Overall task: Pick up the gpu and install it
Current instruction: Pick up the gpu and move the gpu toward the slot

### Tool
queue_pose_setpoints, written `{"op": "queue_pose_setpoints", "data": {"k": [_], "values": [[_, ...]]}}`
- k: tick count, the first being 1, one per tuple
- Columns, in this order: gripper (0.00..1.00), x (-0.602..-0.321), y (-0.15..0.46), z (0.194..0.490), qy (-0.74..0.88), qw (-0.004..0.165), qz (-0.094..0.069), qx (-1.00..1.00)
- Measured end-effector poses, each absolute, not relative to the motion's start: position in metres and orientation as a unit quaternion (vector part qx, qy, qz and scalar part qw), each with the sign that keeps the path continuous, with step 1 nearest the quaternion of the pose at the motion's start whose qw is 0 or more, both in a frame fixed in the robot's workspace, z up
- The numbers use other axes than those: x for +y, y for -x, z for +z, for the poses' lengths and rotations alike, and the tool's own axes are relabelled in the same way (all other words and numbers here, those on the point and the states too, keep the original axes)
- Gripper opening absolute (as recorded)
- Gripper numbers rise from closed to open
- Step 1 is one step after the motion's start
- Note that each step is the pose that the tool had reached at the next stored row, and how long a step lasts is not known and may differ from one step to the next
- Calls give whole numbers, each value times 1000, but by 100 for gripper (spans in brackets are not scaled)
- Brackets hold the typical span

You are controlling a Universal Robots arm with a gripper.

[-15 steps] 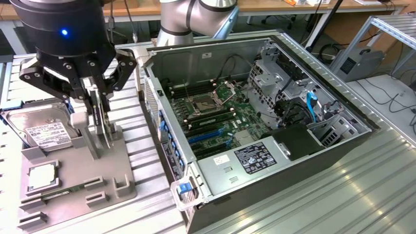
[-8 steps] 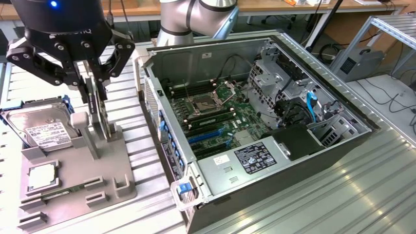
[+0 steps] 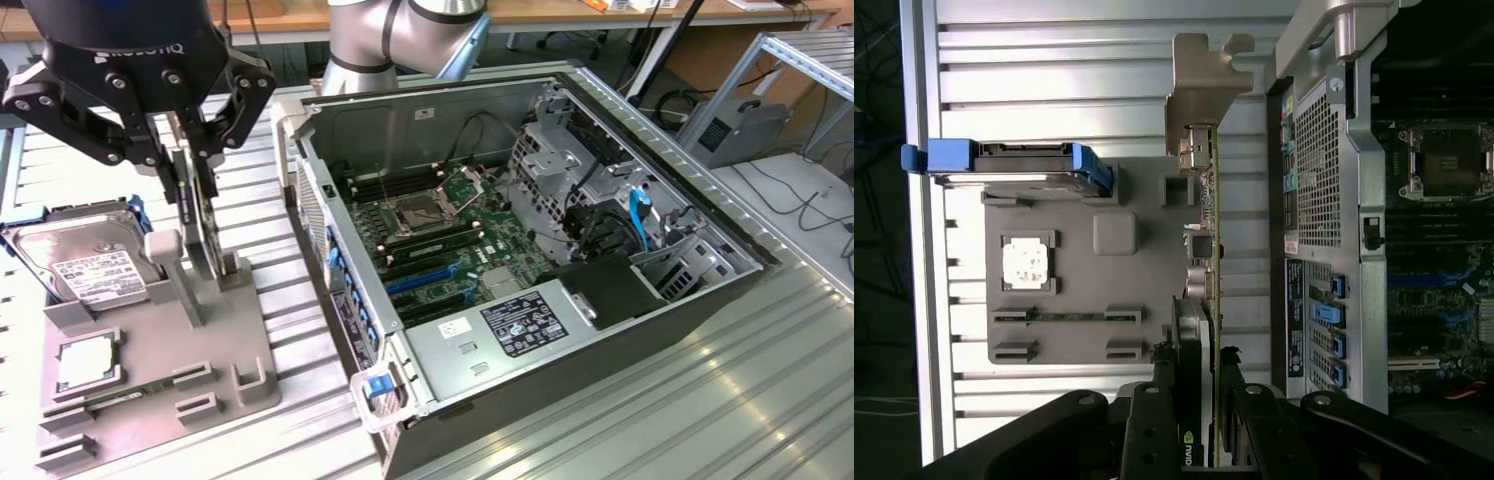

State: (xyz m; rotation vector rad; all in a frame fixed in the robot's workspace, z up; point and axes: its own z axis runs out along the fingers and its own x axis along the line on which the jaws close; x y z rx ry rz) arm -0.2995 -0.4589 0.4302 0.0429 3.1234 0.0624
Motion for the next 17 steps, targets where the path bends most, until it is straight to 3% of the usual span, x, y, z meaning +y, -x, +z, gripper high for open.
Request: {"op": "queue_pose_setpoints", "data": {"k": [17], "values": [[27, -459, 279, 431, -12, 9, 20, 1000]]}}
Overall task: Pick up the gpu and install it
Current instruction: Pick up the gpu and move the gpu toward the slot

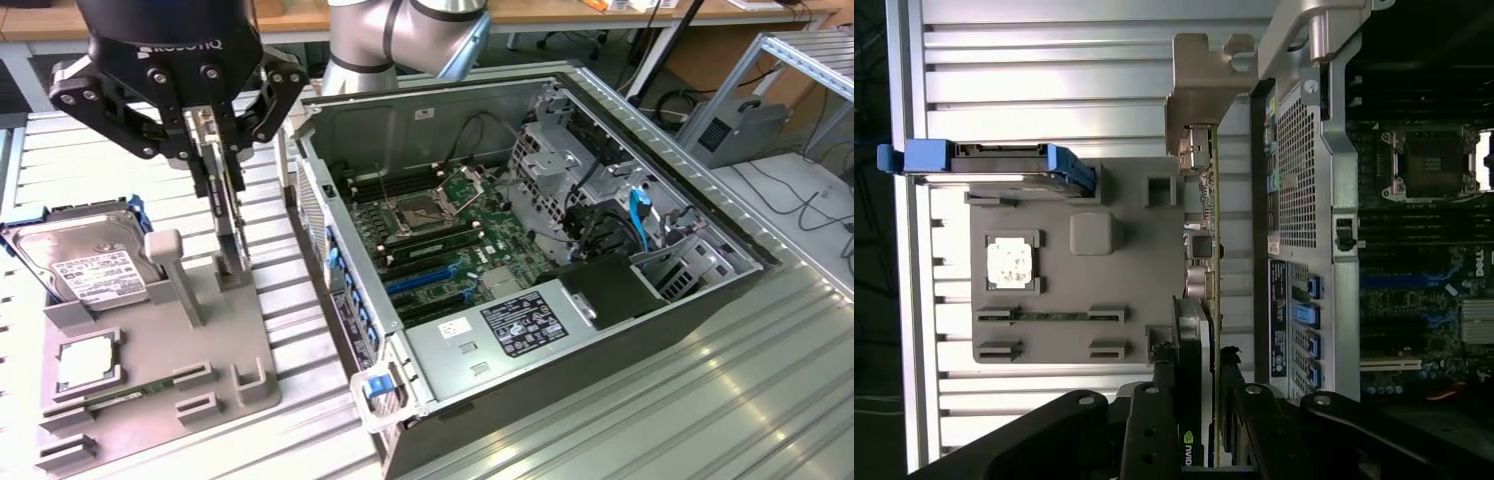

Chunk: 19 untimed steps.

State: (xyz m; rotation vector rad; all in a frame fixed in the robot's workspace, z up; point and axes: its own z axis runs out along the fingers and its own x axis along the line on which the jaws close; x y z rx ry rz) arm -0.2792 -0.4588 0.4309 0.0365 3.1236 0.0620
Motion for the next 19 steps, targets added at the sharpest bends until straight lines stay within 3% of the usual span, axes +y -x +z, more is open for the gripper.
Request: {"op": "queue_pose_setpoints", "data": {"k": [19], "values": [[27, -458, 196, 431, -4, 8, 20, 1000]]}}
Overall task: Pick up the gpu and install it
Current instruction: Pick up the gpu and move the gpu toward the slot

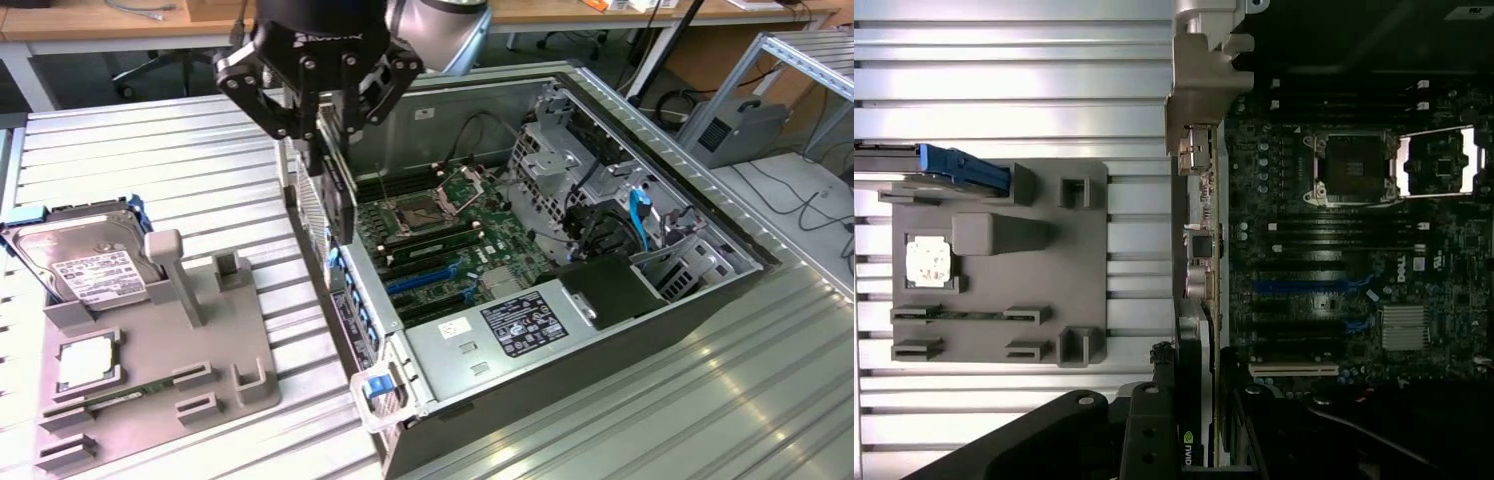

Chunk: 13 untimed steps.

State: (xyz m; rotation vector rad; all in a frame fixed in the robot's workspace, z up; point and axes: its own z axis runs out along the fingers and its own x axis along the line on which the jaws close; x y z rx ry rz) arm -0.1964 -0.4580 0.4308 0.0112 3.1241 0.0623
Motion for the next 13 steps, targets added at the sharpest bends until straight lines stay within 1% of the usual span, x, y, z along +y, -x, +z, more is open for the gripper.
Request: {"op": "queue_pose_setpoints", "data": {"k": [13], "values": [[27, -458, 132, 431, 0, 8, 20, 1000]]}}
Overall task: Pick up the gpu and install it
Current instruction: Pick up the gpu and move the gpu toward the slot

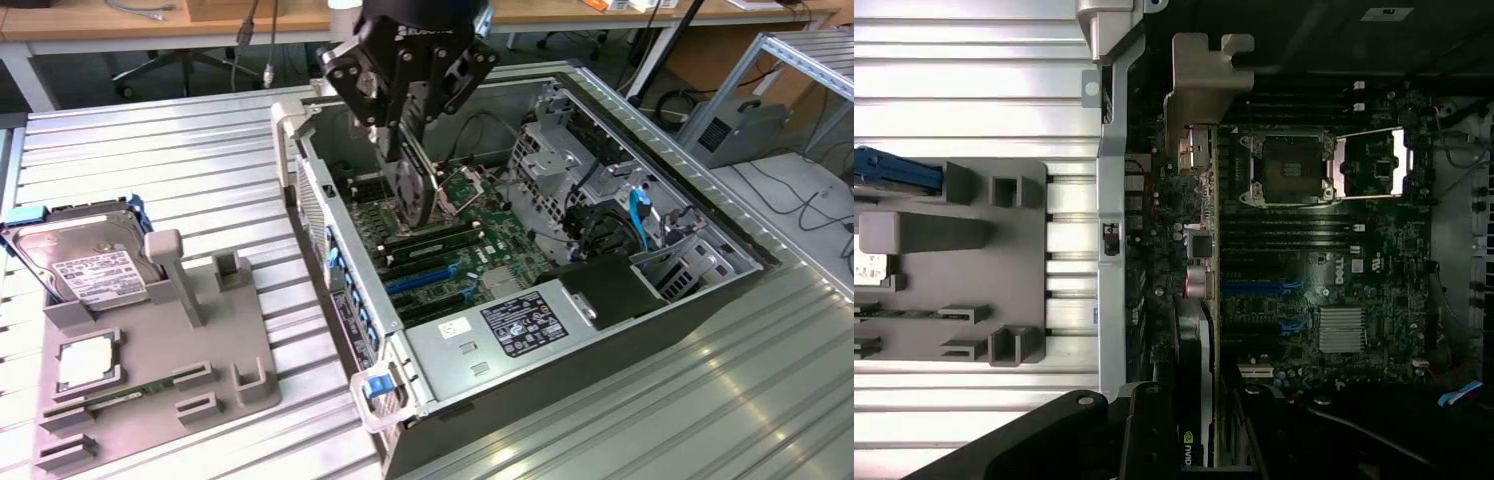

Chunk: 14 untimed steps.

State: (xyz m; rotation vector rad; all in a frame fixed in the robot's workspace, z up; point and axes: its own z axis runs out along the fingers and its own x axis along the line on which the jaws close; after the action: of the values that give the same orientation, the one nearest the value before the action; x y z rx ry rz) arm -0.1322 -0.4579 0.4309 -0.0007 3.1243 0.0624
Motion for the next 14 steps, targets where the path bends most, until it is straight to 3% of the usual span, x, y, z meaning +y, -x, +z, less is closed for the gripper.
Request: {"op": "queue_pose_setpoints", "data": {"k": [14], "values": [[27, -458, 61, 431, 5, 8, 20, 1000]]}}
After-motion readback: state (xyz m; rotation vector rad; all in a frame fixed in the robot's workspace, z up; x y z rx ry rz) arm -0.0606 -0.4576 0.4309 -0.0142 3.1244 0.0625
